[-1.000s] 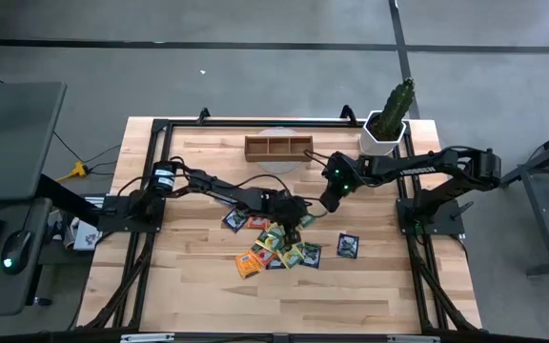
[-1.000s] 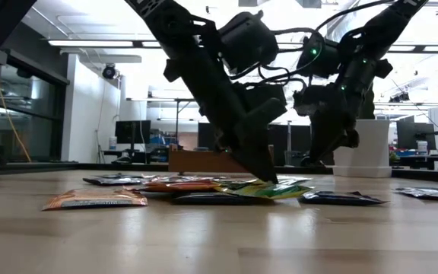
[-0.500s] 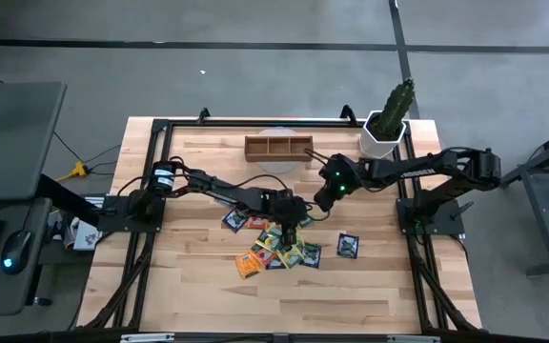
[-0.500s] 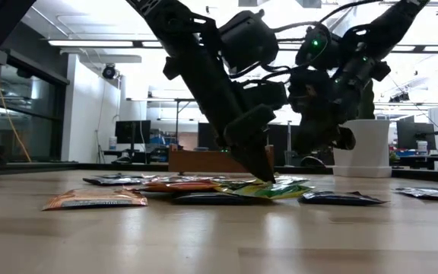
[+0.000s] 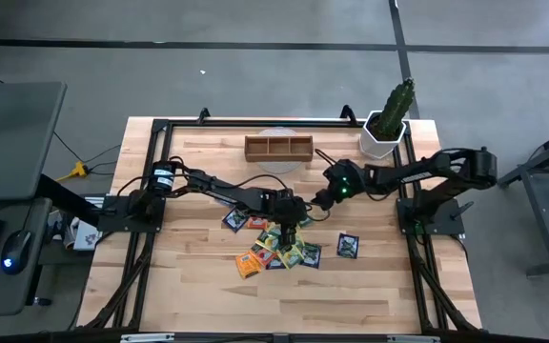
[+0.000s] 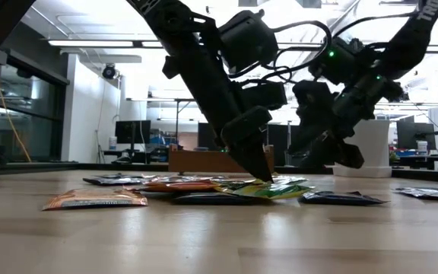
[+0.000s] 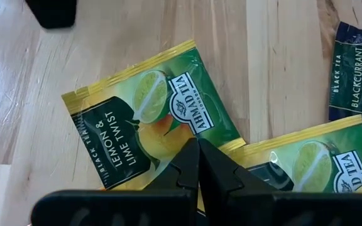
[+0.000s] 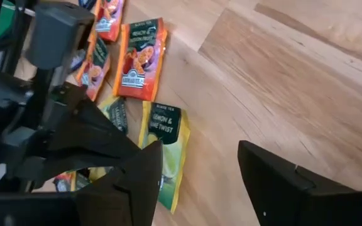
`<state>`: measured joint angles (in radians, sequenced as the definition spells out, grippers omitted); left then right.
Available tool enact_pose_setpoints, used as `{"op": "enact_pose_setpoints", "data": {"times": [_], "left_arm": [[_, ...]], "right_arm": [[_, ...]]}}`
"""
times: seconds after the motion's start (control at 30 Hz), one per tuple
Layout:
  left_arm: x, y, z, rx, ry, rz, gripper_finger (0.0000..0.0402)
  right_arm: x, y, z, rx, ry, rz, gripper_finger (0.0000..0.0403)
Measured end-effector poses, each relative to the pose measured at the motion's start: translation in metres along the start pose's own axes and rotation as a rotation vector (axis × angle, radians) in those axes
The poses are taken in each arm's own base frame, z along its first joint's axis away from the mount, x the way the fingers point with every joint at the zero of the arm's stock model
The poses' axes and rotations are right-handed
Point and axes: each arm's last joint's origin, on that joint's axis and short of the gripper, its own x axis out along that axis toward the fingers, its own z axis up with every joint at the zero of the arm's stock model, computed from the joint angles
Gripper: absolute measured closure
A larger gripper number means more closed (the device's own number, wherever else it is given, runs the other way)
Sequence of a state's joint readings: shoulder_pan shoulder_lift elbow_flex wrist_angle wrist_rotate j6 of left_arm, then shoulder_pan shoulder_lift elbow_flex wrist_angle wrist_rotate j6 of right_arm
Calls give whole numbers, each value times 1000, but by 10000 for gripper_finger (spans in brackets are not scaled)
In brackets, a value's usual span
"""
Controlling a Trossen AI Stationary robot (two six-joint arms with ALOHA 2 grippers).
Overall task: Pick & Place Tea
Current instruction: Put the yellow tea sachet in the center of the organizer
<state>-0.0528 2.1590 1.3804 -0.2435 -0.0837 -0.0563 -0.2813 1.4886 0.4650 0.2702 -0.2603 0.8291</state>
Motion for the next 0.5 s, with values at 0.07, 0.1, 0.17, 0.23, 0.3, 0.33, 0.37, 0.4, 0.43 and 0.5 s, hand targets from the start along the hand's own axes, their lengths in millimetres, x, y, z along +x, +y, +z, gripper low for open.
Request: {"op": "enact_pose_setpoints", "data": {"times": [0.07,0.1,0.17,0.23,0.3,0.33,0.37,0.4,0.43,0.5], "left_arm": [[0,0,0,0,0,0,401],[0,0,0,0,0,-1,401],[0,0,0,0,0,-2,401],[0,0,0,0,0,-3,401],[0,0,0,0,1,-9,401],[0,0,0,0,1,-13,401],[0,0,0,0,1,-18,401],[0,0,0,-1,1,-21,401],[0,-1,0,-1,1,-24,401],[0,-1,0,-1,2,-26,401]], "right_arm": [[8,-1,2,-10,16,2,203],[12,-1,2,-17,27,5,204],[21,-2,4,-17,46,8,206],[28,-2,6,-17,62,21,206],[34,-2,8,-24,77,42,206],[37,-2,8,-30,83,55,206],[39,-3,8,-31,89,61,207],[40,-2,9,-30,94,64,208],[42,-2,9,-33,100,64,210],[43,-1,10,-43,110,74,215]]}}
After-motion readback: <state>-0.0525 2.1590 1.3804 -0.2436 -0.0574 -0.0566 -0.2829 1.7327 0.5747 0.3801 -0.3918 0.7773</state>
